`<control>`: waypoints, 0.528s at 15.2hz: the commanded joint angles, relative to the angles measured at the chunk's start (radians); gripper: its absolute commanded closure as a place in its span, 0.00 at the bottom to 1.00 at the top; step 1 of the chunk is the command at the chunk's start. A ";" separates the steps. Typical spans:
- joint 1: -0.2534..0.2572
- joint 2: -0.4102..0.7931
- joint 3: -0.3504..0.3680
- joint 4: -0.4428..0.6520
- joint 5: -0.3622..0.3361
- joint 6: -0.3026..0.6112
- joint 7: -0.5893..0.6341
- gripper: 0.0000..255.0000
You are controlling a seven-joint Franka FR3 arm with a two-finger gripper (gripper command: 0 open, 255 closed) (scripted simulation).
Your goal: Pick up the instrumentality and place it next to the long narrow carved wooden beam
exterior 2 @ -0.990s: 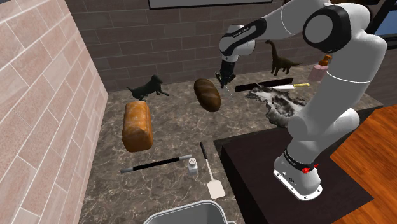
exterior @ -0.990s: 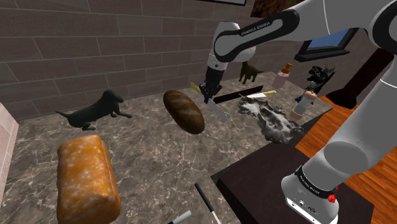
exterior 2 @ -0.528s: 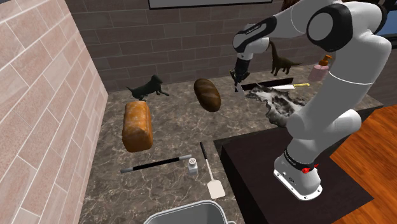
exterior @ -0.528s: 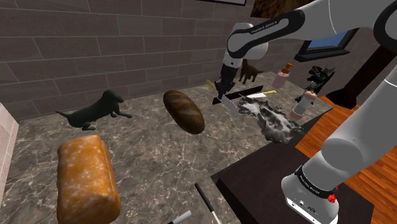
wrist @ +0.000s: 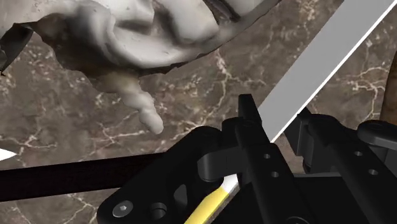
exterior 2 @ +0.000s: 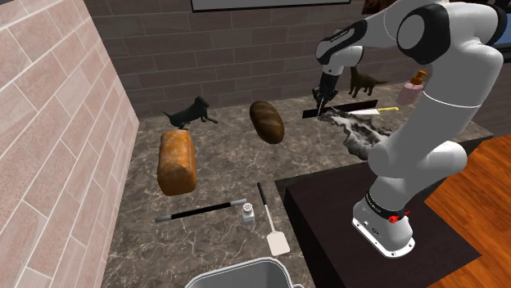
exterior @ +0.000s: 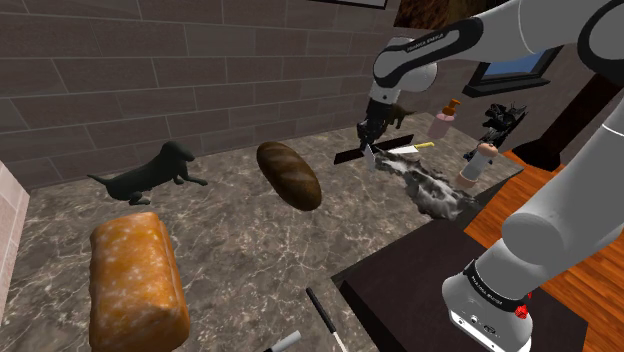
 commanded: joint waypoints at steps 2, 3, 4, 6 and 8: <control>-0.004 0.021 -0.004 -0.010 -0.003 0.030 -0.011 1.00; -0.004 0.029 -0.004 -0.015 -0.003 0.042 -0.012 1.00; -0.003 0.037 -0.004 -0.020 -0.003 0.055 -0.013 1.00; -0.003 0.054 -0.004 -0.028 -0.003 0.080 -0.016 1.00; -0.002 0.071 -0.003 -0.035 -0.003 0.104 -0.018 1.00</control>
